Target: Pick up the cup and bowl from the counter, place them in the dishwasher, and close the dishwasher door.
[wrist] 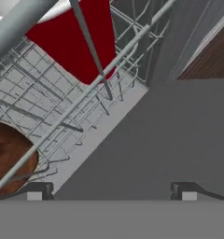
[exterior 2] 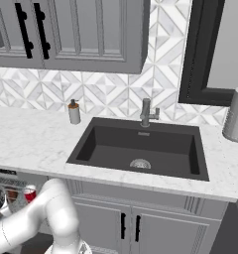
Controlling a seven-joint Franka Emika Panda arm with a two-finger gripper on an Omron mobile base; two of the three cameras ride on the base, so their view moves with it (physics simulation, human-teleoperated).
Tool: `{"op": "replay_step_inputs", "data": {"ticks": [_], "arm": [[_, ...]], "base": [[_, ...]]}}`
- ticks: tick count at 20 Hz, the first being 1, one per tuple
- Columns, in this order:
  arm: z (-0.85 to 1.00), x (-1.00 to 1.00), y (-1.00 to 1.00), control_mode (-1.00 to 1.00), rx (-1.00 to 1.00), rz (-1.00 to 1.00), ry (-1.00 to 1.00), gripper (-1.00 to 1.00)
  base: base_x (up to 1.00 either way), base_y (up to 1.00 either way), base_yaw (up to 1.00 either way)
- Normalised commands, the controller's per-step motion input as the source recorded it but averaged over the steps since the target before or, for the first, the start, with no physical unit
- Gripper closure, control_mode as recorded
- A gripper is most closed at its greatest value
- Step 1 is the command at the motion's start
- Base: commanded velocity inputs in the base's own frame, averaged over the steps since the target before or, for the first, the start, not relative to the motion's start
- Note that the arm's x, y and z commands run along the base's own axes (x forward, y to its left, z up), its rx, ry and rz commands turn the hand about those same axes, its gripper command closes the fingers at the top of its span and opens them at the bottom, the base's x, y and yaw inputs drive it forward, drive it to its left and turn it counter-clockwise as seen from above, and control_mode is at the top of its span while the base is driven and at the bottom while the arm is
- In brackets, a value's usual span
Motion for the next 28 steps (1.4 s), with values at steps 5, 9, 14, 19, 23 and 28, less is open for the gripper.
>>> {"op": "replay_step_inputs", "data": {"ticks": [5, 9, 14, 19, 23, 28], "arm": [[-0.11, 0.19, 0.17, -1.00, 0.00, -0.28, -0.08, -1.00], [-0.23, 0.19, 0.24, -1.00, 0.00, -0.27, -0.07, -1.00], [-0.27, 0.18, 0.17, -1.00, 0.00, -0.24, -0.04, -1.00], [-0.13, -0.27, 0.20, -1.00, 0.00, -0.18, -0.03, -1.00], [0.00, -1.00, 0.30, -1.00, 0.03, -0.05, -0.01, -1.00], [0.37, -0.99, 0.04, -1.00, 0.06, 0.00, 0.00, -1.00]], "base": [[0.00, 0.00, 0.00], [0.00, 0.00, 0.00], [0.00, 0.00, 0.00], [0.00, 0.00, 0.00], [0.00, 0.00, 0.00], [0.00, 0.00, 0.00]]}}
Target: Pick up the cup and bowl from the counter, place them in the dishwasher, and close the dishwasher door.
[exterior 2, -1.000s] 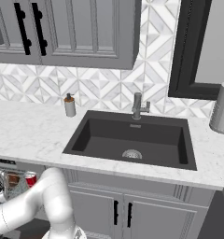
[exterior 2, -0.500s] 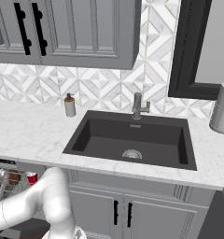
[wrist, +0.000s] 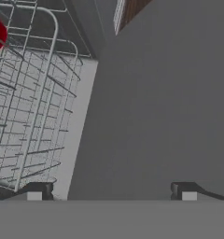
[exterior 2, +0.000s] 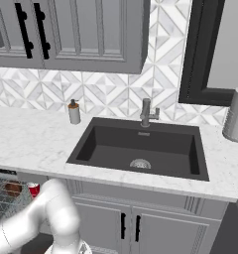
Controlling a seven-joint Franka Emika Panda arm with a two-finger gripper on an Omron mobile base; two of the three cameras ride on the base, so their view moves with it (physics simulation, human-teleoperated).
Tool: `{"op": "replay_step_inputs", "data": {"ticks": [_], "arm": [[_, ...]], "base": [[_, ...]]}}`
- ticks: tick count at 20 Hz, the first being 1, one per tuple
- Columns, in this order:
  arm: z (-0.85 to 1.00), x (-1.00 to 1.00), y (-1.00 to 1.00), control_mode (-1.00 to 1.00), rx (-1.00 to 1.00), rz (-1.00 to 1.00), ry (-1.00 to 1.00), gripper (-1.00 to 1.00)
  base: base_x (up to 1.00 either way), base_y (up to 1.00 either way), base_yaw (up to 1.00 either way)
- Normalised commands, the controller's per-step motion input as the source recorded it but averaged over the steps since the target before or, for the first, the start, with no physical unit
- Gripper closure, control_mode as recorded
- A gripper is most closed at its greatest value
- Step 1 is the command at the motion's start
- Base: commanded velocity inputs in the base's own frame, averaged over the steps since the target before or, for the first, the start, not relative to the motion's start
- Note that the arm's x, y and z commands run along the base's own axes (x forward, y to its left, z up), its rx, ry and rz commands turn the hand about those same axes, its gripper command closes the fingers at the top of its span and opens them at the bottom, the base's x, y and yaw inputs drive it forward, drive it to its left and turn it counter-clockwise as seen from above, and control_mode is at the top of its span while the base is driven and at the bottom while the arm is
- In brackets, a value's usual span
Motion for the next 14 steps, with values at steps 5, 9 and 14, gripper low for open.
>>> {"op": "replay_step_inputs", "data": {"ticks": [5, 9, 14], "arm": [[0.63, -1.00, -0.13, -1.00, 0.15, 0.20, 0.06, -1.00], [0.97, -1.00, -0.22, -1.00, 0.15, 0.39, 0.04, -1.00], [0.61, -1.00, -0.05, -1.00, 0.10, 0.59, 0.18, -1.00]], "base": [[0.00, 0.00, 0.00], [0.00, 0.00, 0.00], [0.00, 0.00, 0.00]]}}
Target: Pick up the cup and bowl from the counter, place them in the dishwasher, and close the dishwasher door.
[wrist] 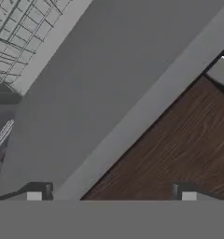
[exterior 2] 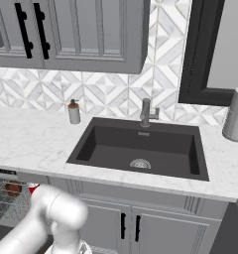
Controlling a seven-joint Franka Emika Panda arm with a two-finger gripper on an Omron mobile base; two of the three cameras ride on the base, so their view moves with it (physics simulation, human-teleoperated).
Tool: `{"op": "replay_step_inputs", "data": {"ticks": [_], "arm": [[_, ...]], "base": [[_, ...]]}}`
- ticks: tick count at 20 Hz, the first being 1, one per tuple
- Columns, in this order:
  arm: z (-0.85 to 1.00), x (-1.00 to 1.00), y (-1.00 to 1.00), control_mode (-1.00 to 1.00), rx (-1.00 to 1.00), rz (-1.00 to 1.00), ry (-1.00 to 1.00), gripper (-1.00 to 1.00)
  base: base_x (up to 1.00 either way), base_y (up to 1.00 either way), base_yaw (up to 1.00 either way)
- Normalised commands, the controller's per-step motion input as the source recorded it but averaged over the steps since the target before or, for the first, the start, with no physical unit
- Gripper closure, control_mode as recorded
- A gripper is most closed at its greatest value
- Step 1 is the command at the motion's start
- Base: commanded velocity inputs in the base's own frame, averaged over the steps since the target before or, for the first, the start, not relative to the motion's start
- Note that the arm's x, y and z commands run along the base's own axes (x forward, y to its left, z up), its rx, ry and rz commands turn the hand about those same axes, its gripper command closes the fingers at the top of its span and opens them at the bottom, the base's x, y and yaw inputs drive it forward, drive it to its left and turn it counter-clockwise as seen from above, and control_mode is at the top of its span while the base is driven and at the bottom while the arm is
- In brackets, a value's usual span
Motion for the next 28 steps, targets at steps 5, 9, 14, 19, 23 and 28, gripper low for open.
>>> {"op": "replay_step_inputs", "data": {"ticks": [5, 9, 14, 19, 23, 28], "arm": [[0.45, -1.00, -0.03, -1.00, 0.10, 0.65, 0.19, -1.00], [0.14, -0.98, -0.07, -1.00, 0.07, 0.59, 0.17, -1.00], [-0.27, -0.51, -0.31, -1.00, -0.02, 0.41, 0.07, -1.00], [-0.72, -0.22, -0.25, -1.00, -0.06, 0.10, 0.00, -1.00], [-0.69, 0.02, -0.09, -1.00, 0.01, -0.05, -0.09, -1.00], [-0.25, 0.65, -0.15, -1.00, 0.02, -0.11, -0.15, -1.00]], "base": [[0.00, 0.00, 0.00], [0.00, 0.00, 0.00], [0.00, 0.00, 0.00], [0.00, 0.00, 0.00], [0.00, 0.00, 0.00], [0.00, 0.00, 0.00]]}}
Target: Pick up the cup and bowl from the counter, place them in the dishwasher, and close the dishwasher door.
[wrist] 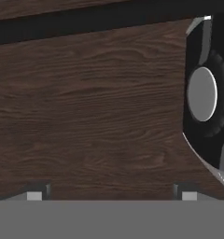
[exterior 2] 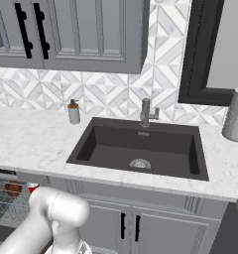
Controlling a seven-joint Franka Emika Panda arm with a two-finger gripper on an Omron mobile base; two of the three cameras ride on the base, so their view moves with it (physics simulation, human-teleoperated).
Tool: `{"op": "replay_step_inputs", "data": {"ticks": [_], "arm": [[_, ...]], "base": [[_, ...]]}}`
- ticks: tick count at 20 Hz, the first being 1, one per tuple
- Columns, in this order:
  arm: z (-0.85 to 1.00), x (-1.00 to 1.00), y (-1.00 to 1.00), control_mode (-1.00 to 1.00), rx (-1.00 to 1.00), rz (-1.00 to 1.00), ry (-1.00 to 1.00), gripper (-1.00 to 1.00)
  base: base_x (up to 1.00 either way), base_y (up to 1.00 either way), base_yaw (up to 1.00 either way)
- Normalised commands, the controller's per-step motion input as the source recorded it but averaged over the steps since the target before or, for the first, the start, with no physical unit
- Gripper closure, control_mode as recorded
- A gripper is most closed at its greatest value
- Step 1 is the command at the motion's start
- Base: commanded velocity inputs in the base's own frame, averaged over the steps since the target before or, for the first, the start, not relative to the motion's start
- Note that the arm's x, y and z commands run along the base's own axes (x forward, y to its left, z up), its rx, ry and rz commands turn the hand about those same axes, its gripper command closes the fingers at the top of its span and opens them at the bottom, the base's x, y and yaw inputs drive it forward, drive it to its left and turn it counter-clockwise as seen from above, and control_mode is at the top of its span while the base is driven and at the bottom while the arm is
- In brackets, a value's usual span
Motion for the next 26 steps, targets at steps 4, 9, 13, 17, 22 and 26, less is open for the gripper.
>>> {"op": "replay_step_inputs", "data": {"ticks": [4, 9, 13, 17, 22, 26], "arm": [[-0.12, 0.39, -0.25, -1.00, 0.00, -0.02, -0.16, -1.00], [-0.11, 0.17, -0.12, -1.00, 0.00, 0.00, -0.18, -1.00], [0.00, 0.36, -0.13, -1.00, 0.00, 0.00, -0.19, -1.00], [-0.02, 0.34, -0.16, -1.00, 0.01, 0.00, -0.17, -1.00], [-0.01, 0.26, -0.23, -1.00, 0.06, 0.00, -0.17, -1.00], [0.00, 0.33, -0.23, -1.00, 0.09, 0.00, -0.11, -1.00]], "base": [[0.00, 0.00, 0.00], [0.00, 0.00, 0.00], [0.00, 0.00, 0.00], [0.00, 0.00, 0.00], [0.00, 0.00, 0.00], [0.00, 0.00, 0.00]]}}
